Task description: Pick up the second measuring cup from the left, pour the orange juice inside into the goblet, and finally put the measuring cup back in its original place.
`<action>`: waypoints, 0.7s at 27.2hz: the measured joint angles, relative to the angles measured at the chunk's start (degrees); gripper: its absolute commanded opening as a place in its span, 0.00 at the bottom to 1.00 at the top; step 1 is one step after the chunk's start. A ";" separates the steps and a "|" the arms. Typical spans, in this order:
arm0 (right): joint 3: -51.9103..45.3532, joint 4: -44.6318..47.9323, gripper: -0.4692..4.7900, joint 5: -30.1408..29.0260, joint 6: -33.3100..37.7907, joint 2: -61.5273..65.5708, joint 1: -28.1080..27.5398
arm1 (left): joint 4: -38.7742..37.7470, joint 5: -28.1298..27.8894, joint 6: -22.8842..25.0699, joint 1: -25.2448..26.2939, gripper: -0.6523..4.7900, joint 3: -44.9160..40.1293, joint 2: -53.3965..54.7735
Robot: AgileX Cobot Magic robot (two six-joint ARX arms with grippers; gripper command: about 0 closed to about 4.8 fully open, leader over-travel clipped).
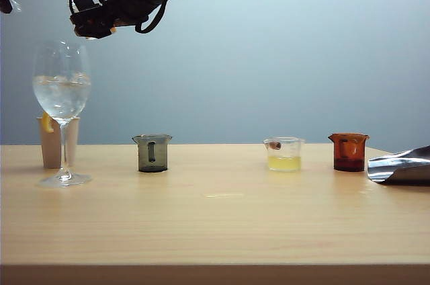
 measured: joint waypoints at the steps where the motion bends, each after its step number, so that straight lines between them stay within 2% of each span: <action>1: -0.04 -0.02 0.46 0.04 -0.92 0.00 0.13 | 0.00 0.00 0.00 0.02 0.11 0.00 0.00; 19: -0.02 0.72 0.47 -0.02 -11.96 0.00 0.39 | 0.00 0.00 0.00 0.00 0.11 0.00 0.00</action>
